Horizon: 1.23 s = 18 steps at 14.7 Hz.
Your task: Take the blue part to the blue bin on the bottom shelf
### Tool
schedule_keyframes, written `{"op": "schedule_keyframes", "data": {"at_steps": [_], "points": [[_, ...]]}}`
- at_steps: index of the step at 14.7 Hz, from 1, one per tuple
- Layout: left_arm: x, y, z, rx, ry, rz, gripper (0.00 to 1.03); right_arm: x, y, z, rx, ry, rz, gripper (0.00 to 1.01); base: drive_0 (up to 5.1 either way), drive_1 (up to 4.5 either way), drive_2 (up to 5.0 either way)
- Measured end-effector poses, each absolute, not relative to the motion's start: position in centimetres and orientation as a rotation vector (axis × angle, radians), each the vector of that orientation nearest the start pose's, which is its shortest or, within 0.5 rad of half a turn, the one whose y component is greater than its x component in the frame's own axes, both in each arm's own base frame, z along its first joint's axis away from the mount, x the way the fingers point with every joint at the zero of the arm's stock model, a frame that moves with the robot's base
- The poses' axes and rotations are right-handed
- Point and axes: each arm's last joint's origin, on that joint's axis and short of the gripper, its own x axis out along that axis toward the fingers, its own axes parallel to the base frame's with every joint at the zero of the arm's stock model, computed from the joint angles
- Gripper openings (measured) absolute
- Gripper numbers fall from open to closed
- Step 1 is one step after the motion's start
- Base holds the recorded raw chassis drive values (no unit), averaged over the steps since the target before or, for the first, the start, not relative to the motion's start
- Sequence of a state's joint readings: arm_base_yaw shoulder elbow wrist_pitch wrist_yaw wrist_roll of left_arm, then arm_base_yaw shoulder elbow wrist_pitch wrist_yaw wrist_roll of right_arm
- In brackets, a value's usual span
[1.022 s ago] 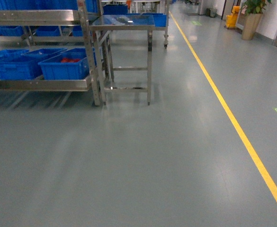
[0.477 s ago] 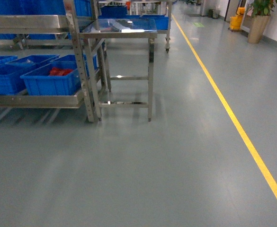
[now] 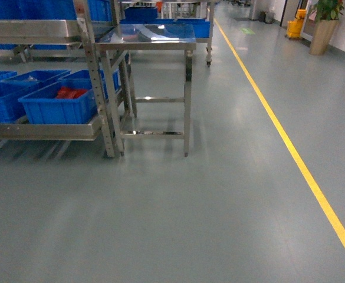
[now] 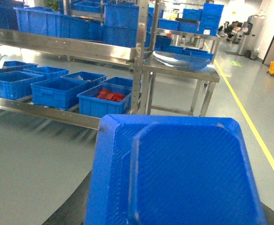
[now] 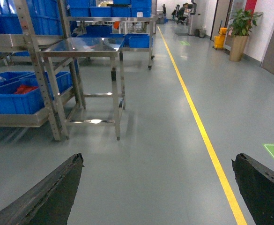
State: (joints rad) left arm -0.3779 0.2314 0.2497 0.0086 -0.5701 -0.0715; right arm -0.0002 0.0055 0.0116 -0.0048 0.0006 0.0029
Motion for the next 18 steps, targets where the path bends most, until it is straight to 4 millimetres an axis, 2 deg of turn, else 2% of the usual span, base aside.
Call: {"op": "schedule_keyframes", "data": {"at_steps": [18], "points": [[9.77, -2.2, 23.08, -0.083, -0.029, 0.191, 0.43, 9.73, 0.0, 16.67, 0.002, -0.002, 0.0, 0.98, 0.0, 4.06, -4.1]]}}
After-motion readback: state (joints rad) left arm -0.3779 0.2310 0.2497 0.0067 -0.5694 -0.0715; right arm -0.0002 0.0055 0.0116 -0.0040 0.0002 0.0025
